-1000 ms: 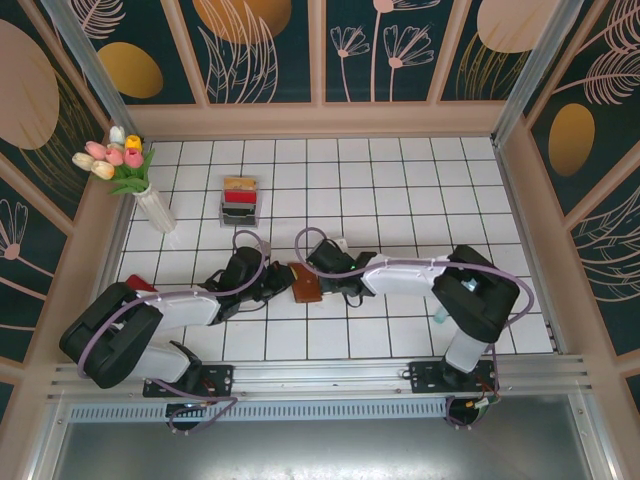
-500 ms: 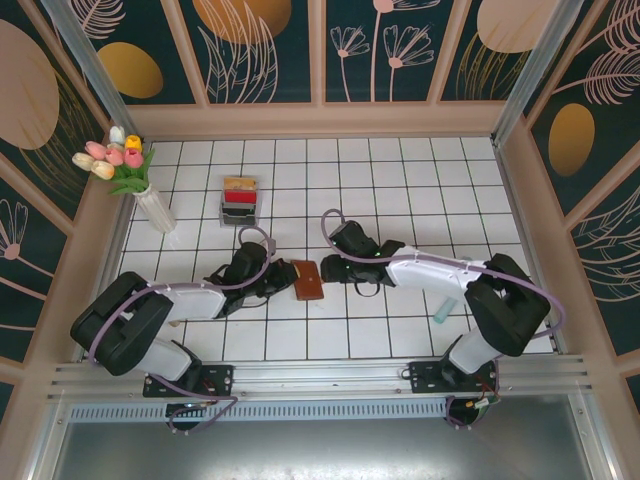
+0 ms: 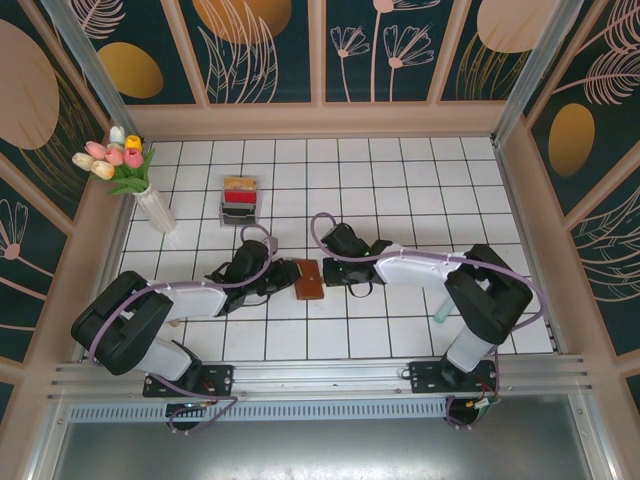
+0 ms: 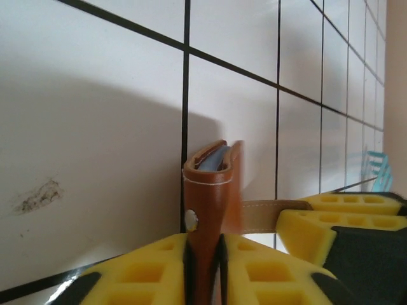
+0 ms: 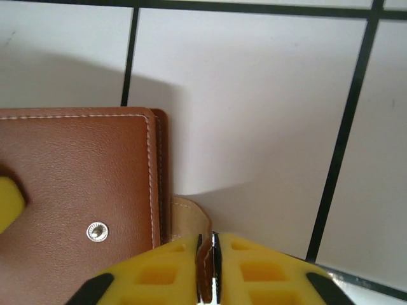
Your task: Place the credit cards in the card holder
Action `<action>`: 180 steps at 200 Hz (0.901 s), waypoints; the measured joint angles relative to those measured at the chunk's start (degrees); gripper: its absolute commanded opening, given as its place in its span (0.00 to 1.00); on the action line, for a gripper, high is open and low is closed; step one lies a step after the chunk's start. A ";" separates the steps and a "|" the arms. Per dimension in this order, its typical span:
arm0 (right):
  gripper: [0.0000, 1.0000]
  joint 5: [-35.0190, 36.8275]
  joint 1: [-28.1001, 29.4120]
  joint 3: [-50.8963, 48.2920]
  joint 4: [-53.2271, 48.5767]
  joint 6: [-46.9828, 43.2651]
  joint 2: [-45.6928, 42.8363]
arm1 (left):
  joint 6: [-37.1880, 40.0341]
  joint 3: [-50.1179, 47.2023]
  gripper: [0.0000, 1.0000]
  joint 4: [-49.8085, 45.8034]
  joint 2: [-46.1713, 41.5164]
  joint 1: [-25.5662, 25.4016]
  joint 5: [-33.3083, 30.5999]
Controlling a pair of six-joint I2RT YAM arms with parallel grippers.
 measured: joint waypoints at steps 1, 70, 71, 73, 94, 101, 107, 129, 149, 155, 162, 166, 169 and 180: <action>0.07 0.00 -0.02 -0.02 0.00 -0.11 -0.04 | 0.04 0.04 0.48 -0.11 -0.02 0.00 -0.02; 0.05 -7.15 -4.28 -7.28 6.19 0.50 -13.66 | 3.10 5.88 0.70 -13.00 -3.98 -0.02 -5.31; 0.05 -7.30 -4.33 -7.32 6.21 0.50 -13.77 | 3.15 5.95 0.70 -13.09 -3.98 0.00 -5.31; 0.05 -7.72 -4.50 -7.43 6.45 0.57 -14.03 | 3.19 6.16 0.70 -13.33 -3.98 0.00 -5.31; 0.06 -10.86 -5.42 -7.80 8.24 1.05 -15.41 | 3.78 8.11 0.75 -15.32 -4.02 -0.13 -5.29; 0.06 -11.52 -5.57 -7.80 8.79 1.20 -15.52 | 4.02 8.85 0.75 -16.00 -4.02 -0.13 -5.20; 0.06 -12.07 -5.62 -7.80 9.07 1.27 -15.52 | 4.26 9.42 0.75 -16.41 -4.00 -0.17 -5.03; 0.06 -13.77 -5.62 -8.00 10.38 1.49 -15.52 | 4.85 11.19 0.75 -16.72 -3.41 -0.46 -4.22; 0.06 -14.95 -5.66 -8.17 11.06 1.57 -15.52 | 5.33 11.63 0.75 -16.70 -2.36 -0.79 -3.06; 0.06 -15.26 -5.66 -8.22 11.21 1.60 -15.52 | 5.42 11.65 0.75 -16.72 -1.88 -0.83 -2.45; 0.06 -15.56 -5.66 -8.24 11.43 1.68 -15.52 | 5.64 11.67 0.75 -16.72 -1.25 -0.90 -1.97; 0.06 -15.76 -5.66 -8.26 11.63 1.68 -15.52 | 5.86 11.74 0.74 -16.76 -0.85 -0.96 -1.73; 0.06 -15.91 -5.66 -8.28 11.80 1.66 -15.52 | 5.97 11.82 0.74 -16.76 -0.52 -1.01 -1.55; 0.06 -16.26 -5.66 -8.31 12.02 1.70 -15.52 | 6.45 12.37 0.74 -17.33 0.66 -1.11 -1.07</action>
